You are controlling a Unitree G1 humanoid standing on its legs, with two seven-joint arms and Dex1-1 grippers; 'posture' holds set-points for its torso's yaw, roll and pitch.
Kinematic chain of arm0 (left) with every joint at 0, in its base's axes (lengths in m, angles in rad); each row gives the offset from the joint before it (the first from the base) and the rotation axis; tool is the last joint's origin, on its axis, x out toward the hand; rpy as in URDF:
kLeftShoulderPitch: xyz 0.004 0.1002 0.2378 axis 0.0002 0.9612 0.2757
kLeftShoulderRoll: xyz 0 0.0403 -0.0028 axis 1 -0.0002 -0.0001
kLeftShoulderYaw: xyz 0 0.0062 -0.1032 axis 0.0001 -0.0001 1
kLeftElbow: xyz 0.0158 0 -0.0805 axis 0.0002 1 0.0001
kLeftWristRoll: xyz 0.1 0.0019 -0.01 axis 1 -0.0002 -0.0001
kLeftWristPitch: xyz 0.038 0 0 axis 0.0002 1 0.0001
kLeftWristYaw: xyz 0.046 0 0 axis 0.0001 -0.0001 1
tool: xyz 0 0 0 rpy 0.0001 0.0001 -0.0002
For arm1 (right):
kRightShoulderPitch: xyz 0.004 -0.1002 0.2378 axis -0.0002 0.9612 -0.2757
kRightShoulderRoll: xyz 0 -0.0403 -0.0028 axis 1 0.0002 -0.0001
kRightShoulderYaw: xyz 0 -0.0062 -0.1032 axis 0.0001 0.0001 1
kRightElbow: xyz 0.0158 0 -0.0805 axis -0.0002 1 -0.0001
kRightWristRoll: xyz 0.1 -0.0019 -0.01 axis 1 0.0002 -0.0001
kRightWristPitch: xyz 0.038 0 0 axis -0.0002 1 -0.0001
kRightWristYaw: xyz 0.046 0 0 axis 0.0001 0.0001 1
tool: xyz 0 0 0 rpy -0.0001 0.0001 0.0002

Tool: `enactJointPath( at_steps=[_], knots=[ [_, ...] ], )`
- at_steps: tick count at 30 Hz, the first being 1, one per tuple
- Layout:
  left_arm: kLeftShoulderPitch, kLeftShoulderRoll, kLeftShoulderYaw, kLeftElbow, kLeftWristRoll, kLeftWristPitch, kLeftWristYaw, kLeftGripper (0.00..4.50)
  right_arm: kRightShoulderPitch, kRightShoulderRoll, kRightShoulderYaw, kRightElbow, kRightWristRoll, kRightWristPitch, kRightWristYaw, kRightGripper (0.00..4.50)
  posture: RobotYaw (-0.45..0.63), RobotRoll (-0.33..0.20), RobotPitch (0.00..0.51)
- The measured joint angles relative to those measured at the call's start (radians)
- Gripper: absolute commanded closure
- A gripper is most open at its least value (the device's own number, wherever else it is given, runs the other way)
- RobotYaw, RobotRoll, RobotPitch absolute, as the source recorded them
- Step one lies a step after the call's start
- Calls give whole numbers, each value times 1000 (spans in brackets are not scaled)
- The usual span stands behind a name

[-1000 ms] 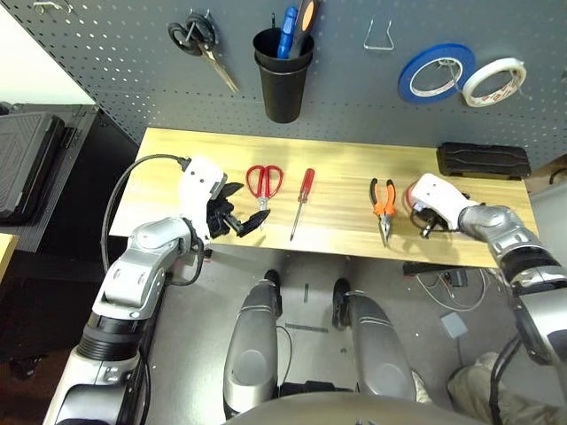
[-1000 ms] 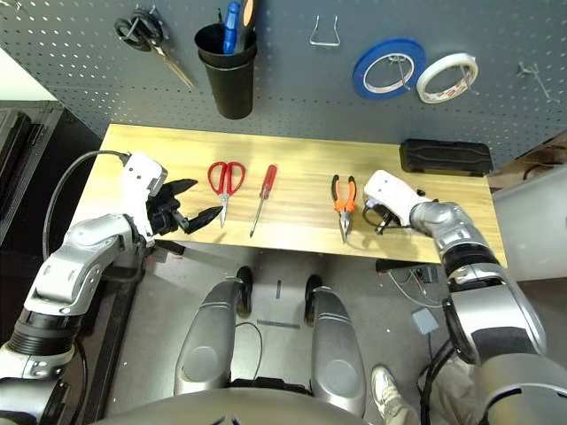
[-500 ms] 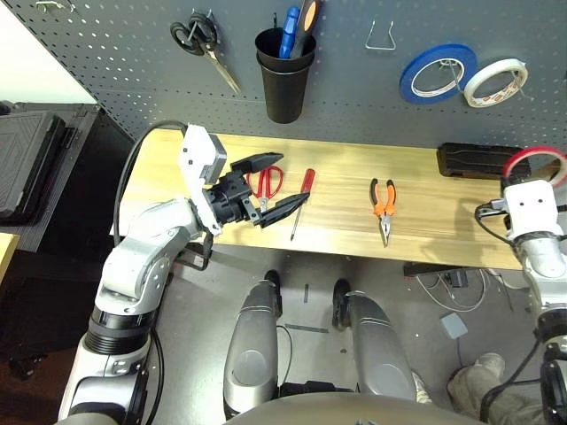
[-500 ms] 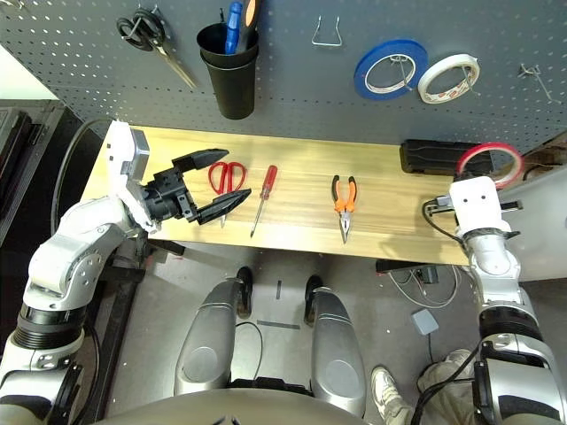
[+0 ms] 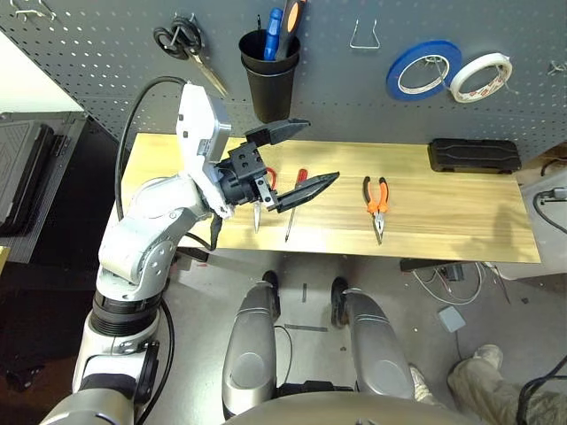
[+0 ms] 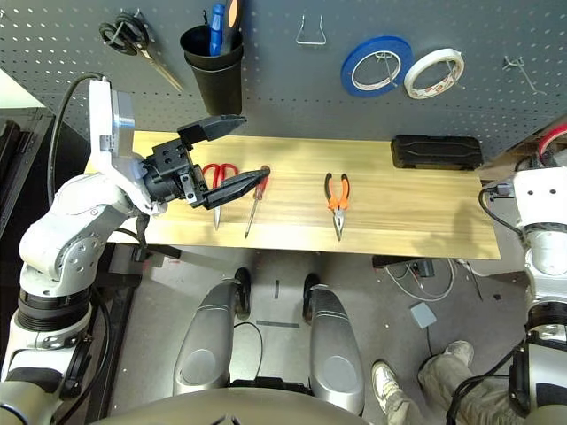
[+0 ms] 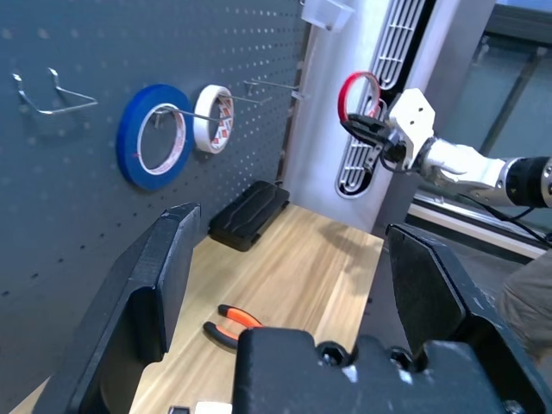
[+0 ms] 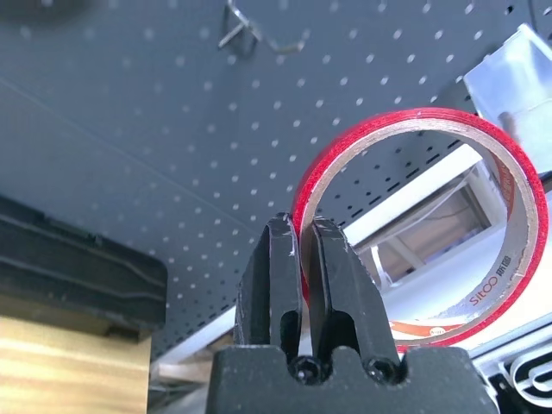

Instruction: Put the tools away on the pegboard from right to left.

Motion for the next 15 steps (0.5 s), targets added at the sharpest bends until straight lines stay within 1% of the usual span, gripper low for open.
enactJointPath(
  at_steps=[3,8,12,15],
  knots=[
    [-8,-1,-5,-2,-1,4,1,0,-64,-5,16,6,-1,11,50,4467,103,0,299],
    [-12,-1,-22,-1,-1,4,3,0,-191,-4,62,45,-11,90,119,4467,108,0,299],
    [-13,0,-26,-1,0,5,3,0,-314,5,102,97,-27,192,142,4467,125,0,298],
    [-13,4,-30,-1,1,4,4,0,-386,14,130,132,-49,267,145,4467,125,0,298]
  ],
)
